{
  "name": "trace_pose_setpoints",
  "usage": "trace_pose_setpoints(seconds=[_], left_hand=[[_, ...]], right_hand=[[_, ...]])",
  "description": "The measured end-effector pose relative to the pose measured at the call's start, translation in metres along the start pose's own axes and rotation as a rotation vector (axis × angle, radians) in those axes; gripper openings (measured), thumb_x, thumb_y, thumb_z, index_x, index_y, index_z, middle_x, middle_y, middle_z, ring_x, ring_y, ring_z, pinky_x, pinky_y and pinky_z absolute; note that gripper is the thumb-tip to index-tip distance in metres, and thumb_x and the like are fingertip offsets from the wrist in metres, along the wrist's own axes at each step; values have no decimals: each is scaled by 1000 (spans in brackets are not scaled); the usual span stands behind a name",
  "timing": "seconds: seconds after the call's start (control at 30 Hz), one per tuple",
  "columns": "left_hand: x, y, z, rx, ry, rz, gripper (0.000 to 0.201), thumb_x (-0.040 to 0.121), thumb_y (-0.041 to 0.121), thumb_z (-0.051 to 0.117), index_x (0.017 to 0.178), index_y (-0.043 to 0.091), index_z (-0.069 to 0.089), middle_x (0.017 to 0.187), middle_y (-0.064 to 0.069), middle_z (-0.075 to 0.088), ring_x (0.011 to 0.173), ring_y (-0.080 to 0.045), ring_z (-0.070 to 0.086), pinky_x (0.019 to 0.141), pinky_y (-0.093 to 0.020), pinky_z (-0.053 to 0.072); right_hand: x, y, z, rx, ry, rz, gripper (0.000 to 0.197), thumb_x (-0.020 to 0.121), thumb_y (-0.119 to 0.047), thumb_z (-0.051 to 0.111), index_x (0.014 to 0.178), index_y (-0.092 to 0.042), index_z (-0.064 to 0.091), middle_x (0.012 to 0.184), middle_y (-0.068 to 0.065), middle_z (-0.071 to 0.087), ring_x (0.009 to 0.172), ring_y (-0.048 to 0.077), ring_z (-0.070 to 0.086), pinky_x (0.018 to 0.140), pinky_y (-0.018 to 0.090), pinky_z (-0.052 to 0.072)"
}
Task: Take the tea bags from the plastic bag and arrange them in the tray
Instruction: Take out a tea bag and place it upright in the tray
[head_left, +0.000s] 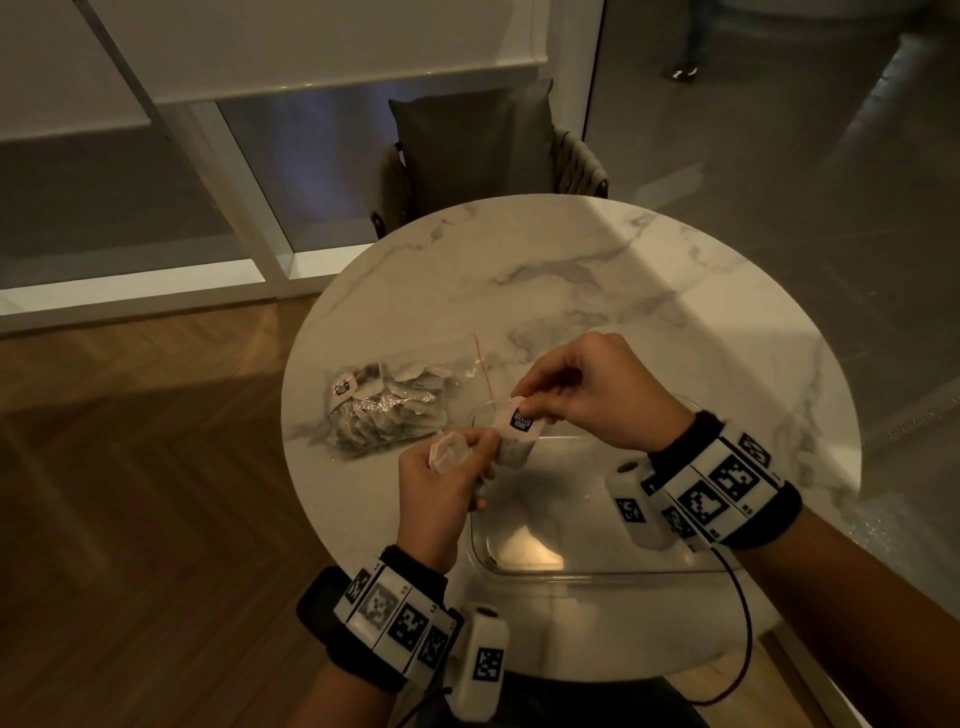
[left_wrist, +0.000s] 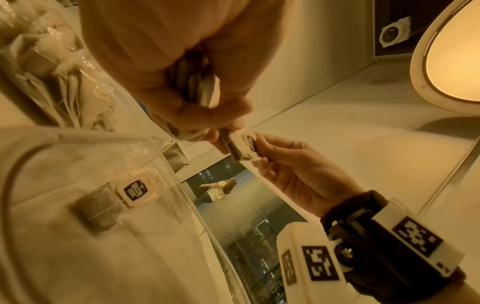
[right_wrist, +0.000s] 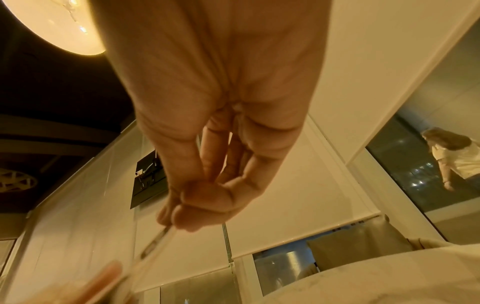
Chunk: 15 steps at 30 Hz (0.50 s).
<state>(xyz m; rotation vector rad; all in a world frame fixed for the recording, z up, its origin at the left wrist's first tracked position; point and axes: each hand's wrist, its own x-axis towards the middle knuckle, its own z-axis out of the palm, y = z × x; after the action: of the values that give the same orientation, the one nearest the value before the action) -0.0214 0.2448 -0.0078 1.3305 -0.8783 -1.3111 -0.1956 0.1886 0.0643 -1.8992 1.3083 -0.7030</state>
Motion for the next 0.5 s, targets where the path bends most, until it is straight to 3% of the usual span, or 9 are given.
trace_pose_setpoints(seconds=[0.1, 0.2, 0.3, 0.5], left_hand=[[-1, -2, -1, -36, 23, -36, 18, 90, 21, 68, 94, 4, 73, 73, -14, 66, 55, -7, 53, 43, -21, 40], [-2, -2, -4, -68, 34, -72, 24, 89, 25, 68, 103, 4, 71, 87, -8, 76, 61, -8, 55, 44, -20, 41], [-2, -2, -6, -102, 33, -89, 29, 90, 26, 66, 108, 3, 67, 93, -9, 76, 62, -10, 60, 45, -21, 44], [-5, 3, -9, -210, 17, -117, 28, 97, 21, 58, 112, -3, 59, 98, -26, 70, 78, -29, 74, 59, -25, 58]], right_hand=[[1, -3, -4, -53, -25, -31, 8, 77, -10, 81, 85, -12, 79, 73, -6, 73, 64, -2, 67, 64, 11, 52], [2, -6, -5, -162, -69, -60, 7, 78, -11, 80, 85, -14, 79, 76, -6, 75, 71, 2, 68, 71, 16, 55], [6, -8, -4, -244, -132, -86, 7, 80, -12, 79, 86, -15, 79, 77, -6, 75, 70, 0, 67, 70, 13, 54], [14, -10, -2, -319, -271, -68, 8, 78, -14, 81, 85, -15, 79, 77, -8, 74, 67, -3, 65, 66, 10, 51]])
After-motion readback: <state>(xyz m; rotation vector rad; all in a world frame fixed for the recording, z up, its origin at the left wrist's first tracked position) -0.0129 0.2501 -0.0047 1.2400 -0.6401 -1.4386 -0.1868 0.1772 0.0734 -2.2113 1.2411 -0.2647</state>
